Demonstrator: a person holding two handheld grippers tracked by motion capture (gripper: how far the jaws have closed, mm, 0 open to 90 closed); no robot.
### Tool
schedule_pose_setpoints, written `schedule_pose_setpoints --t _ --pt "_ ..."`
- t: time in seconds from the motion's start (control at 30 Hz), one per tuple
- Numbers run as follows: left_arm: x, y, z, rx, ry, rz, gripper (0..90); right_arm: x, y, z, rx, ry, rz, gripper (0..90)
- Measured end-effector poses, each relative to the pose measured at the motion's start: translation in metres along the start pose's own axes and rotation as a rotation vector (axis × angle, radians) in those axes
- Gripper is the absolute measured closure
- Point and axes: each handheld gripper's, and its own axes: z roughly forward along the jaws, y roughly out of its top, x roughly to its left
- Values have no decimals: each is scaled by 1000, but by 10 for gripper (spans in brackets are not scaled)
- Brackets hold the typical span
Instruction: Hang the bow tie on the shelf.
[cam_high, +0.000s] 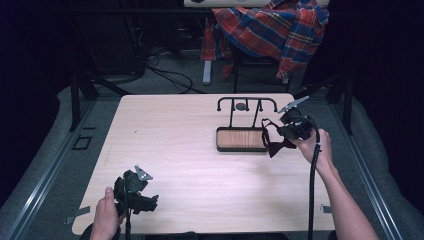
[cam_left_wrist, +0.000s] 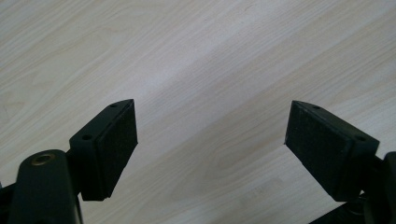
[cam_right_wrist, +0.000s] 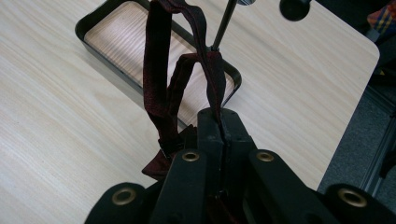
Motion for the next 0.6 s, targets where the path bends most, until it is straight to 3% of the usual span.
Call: schedule_pose_setpoints --t 0.6 --pt "0 0 0 0 0 2 170 -8 13 -3 -33 -29 9 891"
